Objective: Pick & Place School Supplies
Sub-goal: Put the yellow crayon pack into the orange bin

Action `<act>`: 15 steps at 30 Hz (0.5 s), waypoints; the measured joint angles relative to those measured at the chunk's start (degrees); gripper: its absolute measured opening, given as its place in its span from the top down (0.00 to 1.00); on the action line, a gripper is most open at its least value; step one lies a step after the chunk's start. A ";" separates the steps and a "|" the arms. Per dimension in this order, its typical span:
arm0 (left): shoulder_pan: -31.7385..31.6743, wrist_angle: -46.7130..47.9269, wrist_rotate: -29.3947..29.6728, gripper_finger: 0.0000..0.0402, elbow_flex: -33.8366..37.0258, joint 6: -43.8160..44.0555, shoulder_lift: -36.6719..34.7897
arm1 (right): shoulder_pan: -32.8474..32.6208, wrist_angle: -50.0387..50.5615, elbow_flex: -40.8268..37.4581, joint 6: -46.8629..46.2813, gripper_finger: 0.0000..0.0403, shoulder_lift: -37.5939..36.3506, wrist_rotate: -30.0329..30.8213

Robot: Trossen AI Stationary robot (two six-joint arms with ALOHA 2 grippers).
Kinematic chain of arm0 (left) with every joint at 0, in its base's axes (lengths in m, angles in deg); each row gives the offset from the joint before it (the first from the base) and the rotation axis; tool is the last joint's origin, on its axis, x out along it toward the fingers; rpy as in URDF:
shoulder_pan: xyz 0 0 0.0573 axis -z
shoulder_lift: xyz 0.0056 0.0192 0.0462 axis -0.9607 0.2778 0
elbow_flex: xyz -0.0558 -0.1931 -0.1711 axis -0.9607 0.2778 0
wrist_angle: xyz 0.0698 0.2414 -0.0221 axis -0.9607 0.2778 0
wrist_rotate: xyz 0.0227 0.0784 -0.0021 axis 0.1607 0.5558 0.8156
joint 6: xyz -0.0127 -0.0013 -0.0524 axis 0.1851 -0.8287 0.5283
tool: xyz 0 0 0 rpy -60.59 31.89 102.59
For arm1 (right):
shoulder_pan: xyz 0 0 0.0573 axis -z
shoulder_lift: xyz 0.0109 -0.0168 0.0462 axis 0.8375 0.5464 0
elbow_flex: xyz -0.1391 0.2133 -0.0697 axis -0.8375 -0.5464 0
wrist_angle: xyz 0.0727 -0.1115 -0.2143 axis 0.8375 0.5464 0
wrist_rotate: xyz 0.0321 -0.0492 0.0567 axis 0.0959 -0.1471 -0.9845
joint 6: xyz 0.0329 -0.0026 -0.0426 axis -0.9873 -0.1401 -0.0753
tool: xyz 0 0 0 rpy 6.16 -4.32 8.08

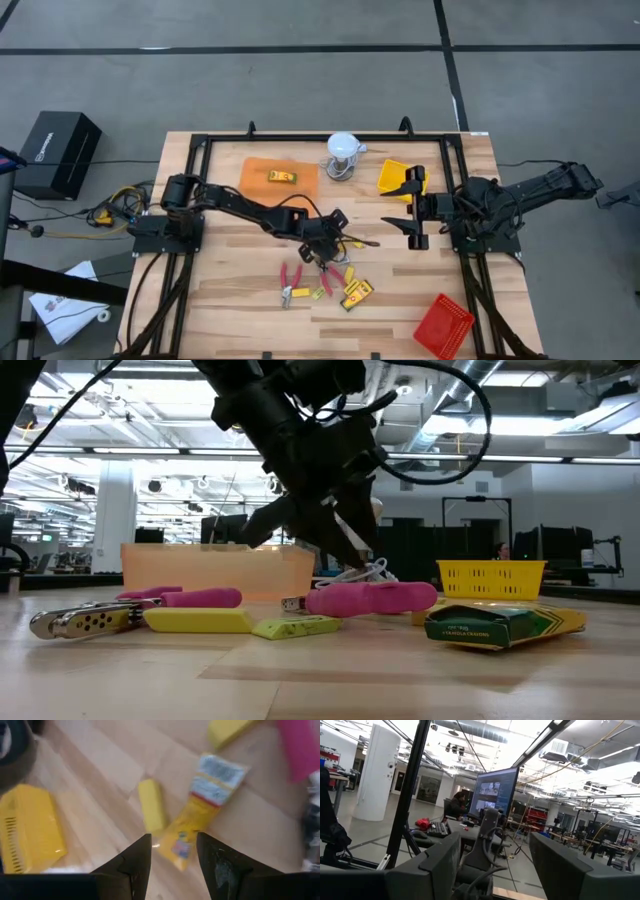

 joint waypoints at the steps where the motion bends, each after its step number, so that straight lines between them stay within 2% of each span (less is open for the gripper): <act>1: 0.04 -0.02 -0.31 0.63 -0.22 -0.25 0.40 | 0.00 -0.13 0.00 0.00 0.43 -0.01 0.00; 15: -0.45 0.65 -0.26 0.63 -9.89 -5.86 13.95 | -1.67 1.17 0.00 -1.51 0.43 0.04 -0.20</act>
